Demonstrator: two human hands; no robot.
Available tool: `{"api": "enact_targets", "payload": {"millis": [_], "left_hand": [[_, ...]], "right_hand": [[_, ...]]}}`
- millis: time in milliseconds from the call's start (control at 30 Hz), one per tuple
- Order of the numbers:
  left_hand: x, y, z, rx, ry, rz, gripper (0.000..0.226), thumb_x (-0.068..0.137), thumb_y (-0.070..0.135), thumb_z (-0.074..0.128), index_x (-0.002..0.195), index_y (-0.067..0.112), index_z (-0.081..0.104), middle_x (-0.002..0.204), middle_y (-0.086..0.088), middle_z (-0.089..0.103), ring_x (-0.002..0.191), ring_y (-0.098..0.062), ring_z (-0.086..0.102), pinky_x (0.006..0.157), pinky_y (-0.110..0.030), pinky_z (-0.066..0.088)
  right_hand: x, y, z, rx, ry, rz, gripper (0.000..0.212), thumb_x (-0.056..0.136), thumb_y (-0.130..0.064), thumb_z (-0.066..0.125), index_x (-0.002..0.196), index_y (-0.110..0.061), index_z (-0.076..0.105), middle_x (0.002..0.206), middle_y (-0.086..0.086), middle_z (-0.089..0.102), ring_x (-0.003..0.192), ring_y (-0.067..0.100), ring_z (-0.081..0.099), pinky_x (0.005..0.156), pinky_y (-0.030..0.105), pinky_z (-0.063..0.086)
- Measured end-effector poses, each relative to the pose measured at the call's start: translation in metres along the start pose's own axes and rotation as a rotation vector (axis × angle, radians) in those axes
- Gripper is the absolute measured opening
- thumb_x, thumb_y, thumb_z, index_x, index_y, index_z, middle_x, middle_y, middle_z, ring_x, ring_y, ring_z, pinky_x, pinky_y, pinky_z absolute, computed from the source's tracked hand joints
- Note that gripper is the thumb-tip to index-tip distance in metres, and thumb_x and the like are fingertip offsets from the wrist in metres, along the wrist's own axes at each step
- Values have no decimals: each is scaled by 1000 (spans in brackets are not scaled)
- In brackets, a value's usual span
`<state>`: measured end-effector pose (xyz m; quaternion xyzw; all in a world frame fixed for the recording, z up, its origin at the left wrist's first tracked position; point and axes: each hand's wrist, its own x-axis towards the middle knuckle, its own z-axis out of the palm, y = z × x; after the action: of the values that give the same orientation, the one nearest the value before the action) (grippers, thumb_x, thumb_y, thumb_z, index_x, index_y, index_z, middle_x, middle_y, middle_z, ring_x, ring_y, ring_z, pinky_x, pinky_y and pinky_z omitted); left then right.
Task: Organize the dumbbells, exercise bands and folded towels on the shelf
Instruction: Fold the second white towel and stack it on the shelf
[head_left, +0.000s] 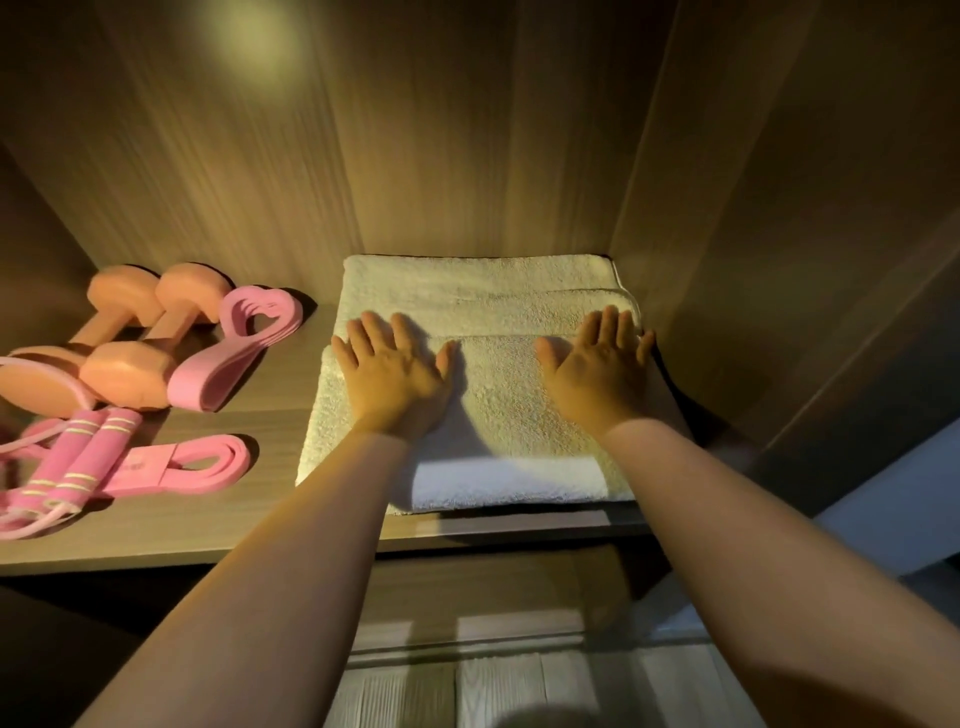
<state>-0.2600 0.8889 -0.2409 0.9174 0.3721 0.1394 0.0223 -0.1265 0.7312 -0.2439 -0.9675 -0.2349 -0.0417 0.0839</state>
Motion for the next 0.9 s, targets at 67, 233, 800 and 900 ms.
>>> {"api": "enact_targets", "payload": {"millis": [67, 233, 800, 900], "left_hand": [[0, 1, 4, -12, -4, 97, 76, 90, 59, 4, 156, 23, 14, 162, -15, 9, 148, -41, 3, 114, -62, -2], [4, -1, 3, 0, -3, 242, 69, 90, 54, 3, 146, 30, 36, 154, 0, 35, 144, -26, 23, 112, -64, 8], [-3, 2, 4, 43, 26, 234, 71, 87, 51, 0, 149, 35, 29, 157, -3, 28, 145, -31, 19, 110, -68, 5], [1, 5, 6, -12, 12, 381, 64, 92, 47, 4, 153, 39, 22, 162, 6, 18, 150, -25, 12, 115, -63, 3]], "right_hand": [[-1, 1, 3, 24, 82, -110, 71, 98, -57, 16, 155, -15, 9, 164, 9, -1, 149, 31, -9, 114, 55, -16], [3, -1, 2, -17, 124, -241, 64, 91, -48, 8, 138, -21, 42, 148, 3, 44, 138, 26, 34, 115, 61, 6], [4, -1, 2, 3, 89, -308, 55, 97, -46, 18, 150, -35, 25, 161, -8, 20, 149, 26, 11, 115, 62, -4], [5, -3, 3, 33, 58, -421, 52, 101, -37, 25, 153, -35, 22, 161, -12, 18, 150, 22, 8, 116, 61, -4]]}}
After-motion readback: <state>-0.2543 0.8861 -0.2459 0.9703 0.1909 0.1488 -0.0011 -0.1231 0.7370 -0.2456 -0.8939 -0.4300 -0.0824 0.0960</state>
